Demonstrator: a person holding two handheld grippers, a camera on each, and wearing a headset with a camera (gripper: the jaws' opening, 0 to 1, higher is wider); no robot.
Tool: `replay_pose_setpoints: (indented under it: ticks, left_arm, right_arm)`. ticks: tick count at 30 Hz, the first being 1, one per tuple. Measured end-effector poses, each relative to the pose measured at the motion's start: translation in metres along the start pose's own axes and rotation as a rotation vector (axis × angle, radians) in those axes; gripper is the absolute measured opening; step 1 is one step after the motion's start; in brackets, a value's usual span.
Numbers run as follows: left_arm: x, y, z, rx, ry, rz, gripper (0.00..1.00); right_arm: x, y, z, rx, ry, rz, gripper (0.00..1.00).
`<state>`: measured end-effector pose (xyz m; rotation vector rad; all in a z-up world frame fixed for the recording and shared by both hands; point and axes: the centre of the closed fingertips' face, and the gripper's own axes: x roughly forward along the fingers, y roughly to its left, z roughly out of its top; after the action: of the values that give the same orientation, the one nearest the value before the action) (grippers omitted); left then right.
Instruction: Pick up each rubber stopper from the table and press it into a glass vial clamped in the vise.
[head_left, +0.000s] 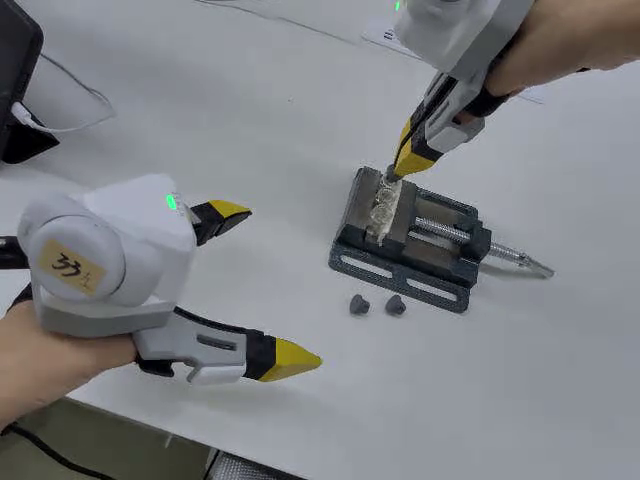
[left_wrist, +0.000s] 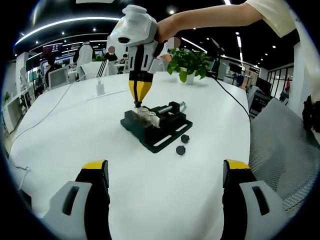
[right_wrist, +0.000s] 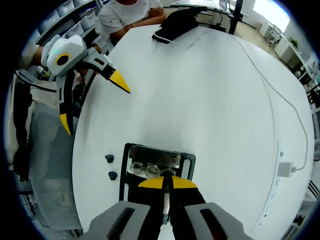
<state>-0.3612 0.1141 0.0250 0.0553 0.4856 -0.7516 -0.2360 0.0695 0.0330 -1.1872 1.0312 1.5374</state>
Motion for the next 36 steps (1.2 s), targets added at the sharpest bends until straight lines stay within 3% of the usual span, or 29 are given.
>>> replay_pose_setpoints:
  ticks: [21,27,36]
  left_arm:
    - [0.006,-0.002,0.001,-0.012,-0.006,-0.015,0.94]
    - [0.01,0.0,0.0,-0.021,-0.008,-0.013,0.94]
    - [0.012,0.006,0.01,-0.025,-0.026,-0.005,0.93]
  right_arm:
    - [0.004,-0.003,-0.003,-0.025,0.014,-0.05,0.0]
    - [0.004,-0.007,-0.003,0.006,-0.017,-0.044,0.0]
    - [0.005,-0.005,-0.002,0.042,-0.02,-0.053,0.0]
